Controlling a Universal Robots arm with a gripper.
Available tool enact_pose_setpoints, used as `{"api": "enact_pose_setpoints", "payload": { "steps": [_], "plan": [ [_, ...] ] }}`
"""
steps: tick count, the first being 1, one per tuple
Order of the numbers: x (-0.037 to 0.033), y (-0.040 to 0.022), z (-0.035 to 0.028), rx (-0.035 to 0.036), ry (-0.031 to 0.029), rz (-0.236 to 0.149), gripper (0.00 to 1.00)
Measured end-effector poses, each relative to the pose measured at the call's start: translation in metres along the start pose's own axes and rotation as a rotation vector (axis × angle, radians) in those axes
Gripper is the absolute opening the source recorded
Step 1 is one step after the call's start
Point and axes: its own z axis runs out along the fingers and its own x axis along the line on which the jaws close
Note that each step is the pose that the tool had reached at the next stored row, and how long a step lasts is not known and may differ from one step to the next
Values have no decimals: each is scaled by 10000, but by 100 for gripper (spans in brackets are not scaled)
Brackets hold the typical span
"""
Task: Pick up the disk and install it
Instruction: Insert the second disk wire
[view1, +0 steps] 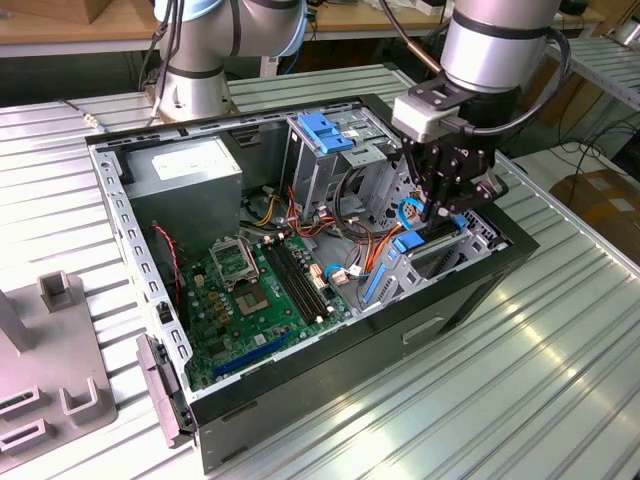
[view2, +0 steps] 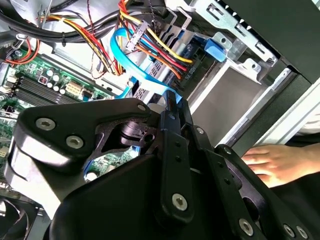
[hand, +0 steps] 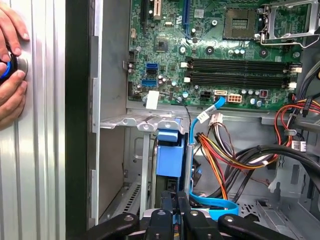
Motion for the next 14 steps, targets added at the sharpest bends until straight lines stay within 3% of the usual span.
{"api": "enact_pose_setpoints", "payload": {
  "steps": [4,5,9,14],
  "plan": [
    [21,3,3,42,-160,22,16],
    [28,5,5,55,-249,32,16],
    [52,8,10,72,-435,56,16],
    [58,10,26,74,-476,60,16]
  ]
}}
